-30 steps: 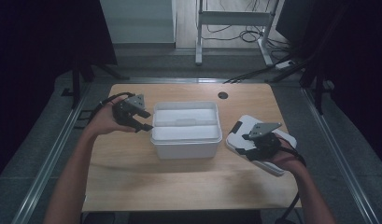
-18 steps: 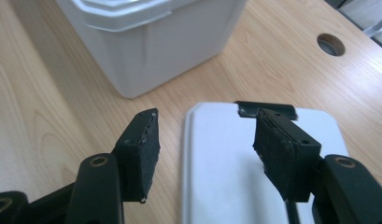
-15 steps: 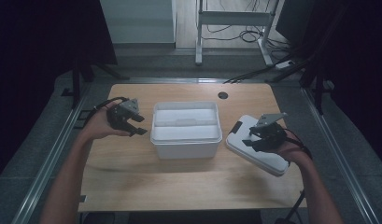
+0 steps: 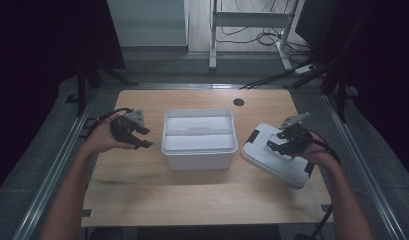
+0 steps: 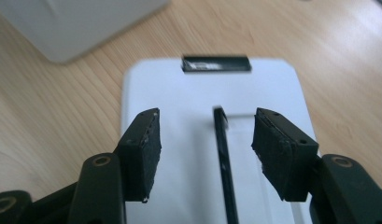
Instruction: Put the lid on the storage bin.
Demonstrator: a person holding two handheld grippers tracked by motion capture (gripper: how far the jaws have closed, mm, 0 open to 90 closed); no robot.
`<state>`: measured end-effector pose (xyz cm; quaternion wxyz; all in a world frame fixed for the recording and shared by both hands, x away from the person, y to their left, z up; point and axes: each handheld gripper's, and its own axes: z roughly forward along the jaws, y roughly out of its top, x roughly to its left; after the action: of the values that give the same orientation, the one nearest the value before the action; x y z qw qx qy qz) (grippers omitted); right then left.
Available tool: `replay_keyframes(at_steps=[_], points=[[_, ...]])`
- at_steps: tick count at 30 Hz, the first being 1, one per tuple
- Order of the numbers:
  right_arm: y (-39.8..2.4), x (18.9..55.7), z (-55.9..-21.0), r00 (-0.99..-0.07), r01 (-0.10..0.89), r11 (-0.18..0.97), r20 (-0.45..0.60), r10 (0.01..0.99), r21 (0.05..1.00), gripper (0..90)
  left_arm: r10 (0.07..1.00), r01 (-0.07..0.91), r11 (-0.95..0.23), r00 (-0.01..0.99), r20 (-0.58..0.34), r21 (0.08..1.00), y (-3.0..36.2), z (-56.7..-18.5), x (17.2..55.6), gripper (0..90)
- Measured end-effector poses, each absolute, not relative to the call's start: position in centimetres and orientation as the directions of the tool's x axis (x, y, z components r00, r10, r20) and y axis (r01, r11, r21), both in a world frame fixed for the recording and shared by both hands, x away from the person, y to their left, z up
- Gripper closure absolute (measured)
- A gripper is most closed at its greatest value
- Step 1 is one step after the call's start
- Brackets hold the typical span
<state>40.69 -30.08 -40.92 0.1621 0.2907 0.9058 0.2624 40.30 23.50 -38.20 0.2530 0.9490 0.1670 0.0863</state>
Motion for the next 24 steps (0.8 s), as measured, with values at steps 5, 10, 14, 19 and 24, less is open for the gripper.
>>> replay_keyframes(at_steps=[5, 10, 14, 19, 24], points=[[-30.8, 41.5, -42.2, -0.768, 0.482, 0.696, -0.125, 0.628, 0.532, 43.4, 0.369, 0.278, -0.807, 0.926, 0.078, 0.522, 23.6, -38.4, 40.2, 45.7], [-31.3, 42.0, -43.2, -0.765, 0.500, 0.703, -0.122, 0.632, 0.506, 47.0, 0.365, 0.279, -0.810, 0.928, 0.072, 0.516, 23.7, -38.7, 40.3, 45.8], [-31.5, 42.2, -43.9, -0.766, 0.509, 0.715, -0.126, 0.630, 0.479, 53.5, 0.373, 0.290, -0.808, 0.926, 0.064, 0.513, 23.7, -39.1, 40.4, 45.8], [-31.8, 42.3, -44.4, -0.772, 0.509, 0.726, -0.129, 0.623, 0.463, 62.9, 0.371, 0.292, -0.811, 0.927, 0.059, 0.506, 23.8, -39.4, 40.6, 45.8], [-32.1, 42.3, -44.7, -0.780, 0.508, 0.739, -0.128, 0.613, 0.442, 73.1, 0.377, 0.299, -0.806, 0.925, 0.053, 0.511, 23.8, -39.6, 40.6, 45.8]])
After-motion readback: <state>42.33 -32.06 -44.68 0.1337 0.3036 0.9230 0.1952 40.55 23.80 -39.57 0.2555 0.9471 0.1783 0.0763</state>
